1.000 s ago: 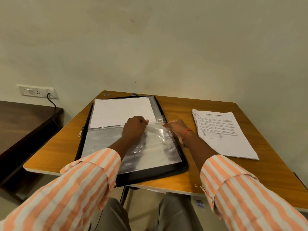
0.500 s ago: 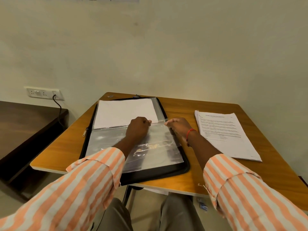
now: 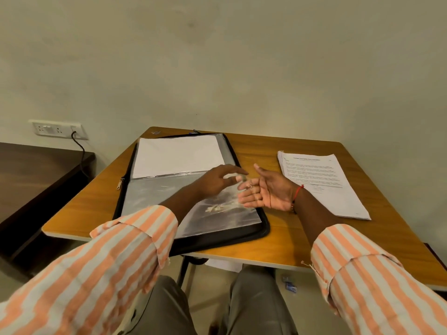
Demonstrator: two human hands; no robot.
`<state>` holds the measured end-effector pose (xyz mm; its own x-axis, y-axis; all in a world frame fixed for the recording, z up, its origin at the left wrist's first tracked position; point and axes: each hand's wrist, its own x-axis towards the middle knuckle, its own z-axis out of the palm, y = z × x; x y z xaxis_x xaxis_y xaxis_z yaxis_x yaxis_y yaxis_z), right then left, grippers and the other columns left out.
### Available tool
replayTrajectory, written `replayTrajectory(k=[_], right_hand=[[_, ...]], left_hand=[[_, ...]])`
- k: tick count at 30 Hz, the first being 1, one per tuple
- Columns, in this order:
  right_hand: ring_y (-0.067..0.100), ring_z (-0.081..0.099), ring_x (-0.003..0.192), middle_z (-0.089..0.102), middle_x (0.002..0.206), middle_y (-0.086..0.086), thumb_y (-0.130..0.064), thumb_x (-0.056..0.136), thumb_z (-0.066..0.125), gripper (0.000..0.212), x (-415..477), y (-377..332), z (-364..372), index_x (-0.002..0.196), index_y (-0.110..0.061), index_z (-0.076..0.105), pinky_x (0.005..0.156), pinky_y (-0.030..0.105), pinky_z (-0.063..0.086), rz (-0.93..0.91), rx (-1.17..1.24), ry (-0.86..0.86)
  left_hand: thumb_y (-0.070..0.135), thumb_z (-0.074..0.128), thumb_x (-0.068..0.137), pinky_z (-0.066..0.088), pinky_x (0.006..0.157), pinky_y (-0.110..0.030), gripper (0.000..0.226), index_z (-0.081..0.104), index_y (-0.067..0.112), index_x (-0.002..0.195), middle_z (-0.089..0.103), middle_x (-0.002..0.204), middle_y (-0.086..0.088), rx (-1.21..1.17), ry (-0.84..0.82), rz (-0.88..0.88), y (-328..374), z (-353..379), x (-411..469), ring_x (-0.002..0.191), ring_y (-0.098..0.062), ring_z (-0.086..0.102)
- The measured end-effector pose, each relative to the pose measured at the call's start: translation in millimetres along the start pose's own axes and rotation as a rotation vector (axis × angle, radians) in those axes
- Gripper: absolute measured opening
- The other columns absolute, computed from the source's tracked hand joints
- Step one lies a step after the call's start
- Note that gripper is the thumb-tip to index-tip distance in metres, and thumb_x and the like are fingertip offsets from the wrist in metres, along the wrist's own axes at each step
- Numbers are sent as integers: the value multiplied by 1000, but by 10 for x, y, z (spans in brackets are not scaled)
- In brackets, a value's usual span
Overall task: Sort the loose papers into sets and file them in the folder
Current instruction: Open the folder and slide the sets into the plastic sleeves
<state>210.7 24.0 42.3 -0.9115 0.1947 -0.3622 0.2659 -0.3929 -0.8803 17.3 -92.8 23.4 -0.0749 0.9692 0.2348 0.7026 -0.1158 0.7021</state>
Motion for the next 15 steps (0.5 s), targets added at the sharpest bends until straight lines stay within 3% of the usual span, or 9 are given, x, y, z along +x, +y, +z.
replayTrajectory(k=[3, 6, 11, 15], right_hand=[[40, 59, 123, 61, 126, 33, -58, 100, 35, 76, -89, 105, -71, 120, 11, 62, 109, 44, 46, -5, -12, -45], [41, 56, 127, 59, 129, 33, -47, 104, 37, 68, -162, 157, -151, 122, 15, 58, 108, 45, 47, -28, 1, 25], [29, 72, 92, 71, 96, 21, -34, 103, 50, 42, -263, 96, -339, 98, 4, 67, 78, 39, 61, -171, -55, 310], [23, 68, 73, 72, 91, 17, -28, 100, 58, 31, -278, 23, -633, 93, -1, 72, 66, 33, 58, -242, -462, 755]], left_hand=[[42, 52, 103, 43, 101, -30, 30, 66, 27, 124, 63, 130, 3, 85, -114, 78, 85, 88, 43, 119, -12, 56], [44, 49, 100, 44, 94, -34, 32, 67, 23, 115, 66, 118, 4, 205, -184, 82, 189, 155, 97, 107, -12, 58], [39, 47, 95, 44, 83, -39, 27, 63, 20, 86, 63, 85, 1, 445, -209, 120, 303, 259, 204, 85, -18, 55], [39, 49, 99, 41, 78, -38, 36, 57, 16, 73, 60, 72, -2, 491, -190, 149, 240, 399, 216, 77, -18, 52]])
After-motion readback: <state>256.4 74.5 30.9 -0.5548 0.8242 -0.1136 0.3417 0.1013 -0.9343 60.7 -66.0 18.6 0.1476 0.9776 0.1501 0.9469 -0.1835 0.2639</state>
